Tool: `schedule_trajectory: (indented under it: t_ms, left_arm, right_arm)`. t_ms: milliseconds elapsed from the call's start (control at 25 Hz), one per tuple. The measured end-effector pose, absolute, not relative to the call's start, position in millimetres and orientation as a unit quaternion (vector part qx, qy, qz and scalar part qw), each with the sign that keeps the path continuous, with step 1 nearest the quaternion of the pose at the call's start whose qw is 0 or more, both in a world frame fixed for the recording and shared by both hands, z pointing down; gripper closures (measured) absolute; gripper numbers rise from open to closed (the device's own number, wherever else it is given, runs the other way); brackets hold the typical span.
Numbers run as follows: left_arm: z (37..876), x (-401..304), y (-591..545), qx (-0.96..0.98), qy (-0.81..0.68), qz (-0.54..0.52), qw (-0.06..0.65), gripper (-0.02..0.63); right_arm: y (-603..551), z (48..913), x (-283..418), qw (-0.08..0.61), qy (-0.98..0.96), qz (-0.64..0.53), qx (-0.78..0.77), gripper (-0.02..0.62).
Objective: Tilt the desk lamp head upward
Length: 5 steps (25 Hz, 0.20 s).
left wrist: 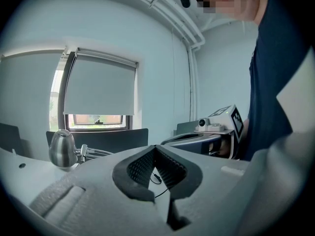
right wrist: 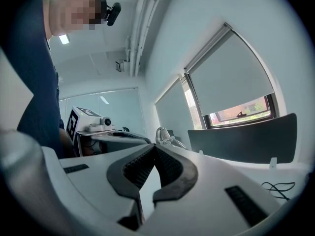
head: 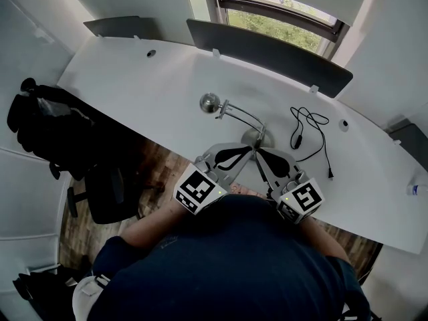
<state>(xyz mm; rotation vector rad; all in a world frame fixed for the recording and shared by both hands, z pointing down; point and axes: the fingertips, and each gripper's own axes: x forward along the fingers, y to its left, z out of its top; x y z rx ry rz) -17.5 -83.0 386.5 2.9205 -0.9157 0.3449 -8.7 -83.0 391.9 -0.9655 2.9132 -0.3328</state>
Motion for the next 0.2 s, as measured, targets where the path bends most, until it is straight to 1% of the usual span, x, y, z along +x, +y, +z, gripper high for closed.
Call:
schedule_trajectory:
  t_ms: [200]
  left_arm:
    - [385.3,-18.8,-83.0,0.947,-0.299,0.113,0.028,0.6]
  right_arm:
    - [-82.6,393.8,-7.5,0.033,0.94,-0.12,-0.316,0.584]
